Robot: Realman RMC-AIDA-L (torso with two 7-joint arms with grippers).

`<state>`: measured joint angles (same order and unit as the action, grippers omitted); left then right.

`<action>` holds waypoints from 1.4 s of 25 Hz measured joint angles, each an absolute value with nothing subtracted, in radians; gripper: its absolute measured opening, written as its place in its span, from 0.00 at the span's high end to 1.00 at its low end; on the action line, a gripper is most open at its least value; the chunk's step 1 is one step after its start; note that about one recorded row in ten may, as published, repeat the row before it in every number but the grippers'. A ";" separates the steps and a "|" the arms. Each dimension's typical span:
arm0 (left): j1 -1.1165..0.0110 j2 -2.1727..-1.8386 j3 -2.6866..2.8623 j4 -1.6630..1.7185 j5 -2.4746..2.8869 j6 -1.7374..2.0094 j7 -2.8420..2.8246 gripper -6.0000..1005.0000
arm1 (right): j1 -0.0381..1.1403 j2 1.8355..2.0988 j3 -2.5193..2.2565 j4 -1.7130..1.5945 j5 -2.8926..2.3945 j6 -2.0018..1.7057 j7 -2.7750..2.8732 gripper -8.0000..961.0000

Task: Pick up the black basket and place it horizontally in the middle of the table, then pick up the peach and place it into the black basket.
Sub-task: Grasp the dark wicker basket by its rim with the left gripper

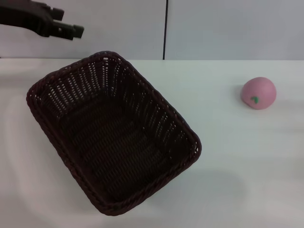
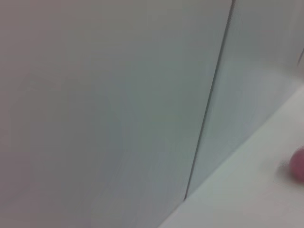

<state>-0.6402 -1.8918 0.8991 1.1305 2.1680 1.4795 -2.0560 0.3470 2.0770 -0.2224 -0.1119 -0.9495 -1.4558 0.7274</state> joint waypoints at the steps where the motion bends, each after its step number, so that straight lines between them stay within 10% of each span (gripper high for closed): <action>1: -0.662 -1.902 0.900 1.129 2.236 1.481 -2.060 0.24 | 0.347 2.077 -0.222 -0.112 -0.950 -1.456 0.727 0.23; 12: -0.779 -1.986 0.908 1.103 2.605 1.488 -2.077 0.26 | 0.349 2.077 -0.222 -0.106 -0.950 -1.456 0.728 0.23; 35: -0.872 -2.028 0.911 0.928 2.827 1.444 -2.101 0.33 | 0.354 2.074 -0.221 -0.106 -0.950 -1.456 0.730 0.23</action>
